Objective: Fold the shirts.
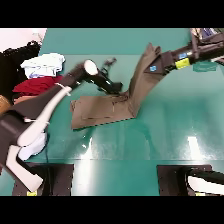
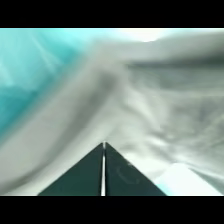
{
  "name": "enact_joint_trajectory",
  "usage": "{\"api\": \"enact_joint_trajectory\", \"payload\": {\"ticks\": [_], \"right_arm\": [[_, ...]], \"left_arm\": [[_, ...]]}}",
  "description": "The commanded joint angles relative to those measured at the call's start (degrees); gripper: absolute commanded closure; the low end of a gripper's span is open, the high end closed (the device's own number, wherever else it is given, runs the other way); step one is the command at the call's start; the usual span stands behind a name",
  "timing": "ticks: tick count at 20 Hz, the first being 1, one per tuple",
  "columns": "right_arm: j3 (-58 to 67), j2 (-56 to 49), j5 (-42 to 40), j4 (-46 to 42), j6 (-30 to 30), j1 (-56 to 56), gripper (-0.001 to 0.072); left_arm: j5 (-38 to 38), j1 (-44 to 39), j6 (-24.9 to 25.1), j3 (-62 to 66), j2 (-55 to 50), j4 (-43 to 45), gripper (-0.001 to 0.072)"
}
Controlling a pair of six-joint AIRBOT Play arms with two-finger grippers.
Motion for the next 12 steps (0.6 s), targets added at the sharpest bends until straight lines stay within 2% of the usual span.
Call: {"api": "enact_joint_trajectory", "payload": {"ticks": [1,3,4,5,7,8,10,12], "right_arm": [[0.13,-1.77,-7.93,0.13,-1.36,9.75,0.0698],[0.13,-5.70,-12.04,0.15,-1.99,16.83,0.0693],[0.13,-8.17,-14.29,0.22,-2.62,20.48,0.0589],[0.15,-10.62,-17.68,0.24,-4.55,23.89,0.0411],[0.20,-14.47,-24.63,0.11,-8.17,28.81,0.0232],[0.94,-16.17,-25.11,0.11,-8.46,30.23,0.0226],[3.87,-17.77,-20.65,-0.55,-8.41,29.99,0.0230],[4.85,-16.87,-14.82,-3.85,-7.06,26.67,0.0272]], "left_arm": [[-3.96,9.14,-0.02,0.07,9.25,9.55,0.0682],[-5.88,14.93,0.46,0.07,14.51,11.65,0.0682],[-6.69,17.57,0.79,0.07,16.92,11.98,0.0682],[-7.32,19.89,1.92,0.07,18.95,11.96,0.0682],[-7.89,23.34,2.01,0.04,21.77,12.00,0.0682],[-8.26,24.68,2.03,0.04,22.88,12.00,0.0682],[-9.51,26.21,2.80,0.04,24.11,11.98,0.0682],[-11.45,26.51,4.39,0.04,24.30,12.00,0.0682]]}}
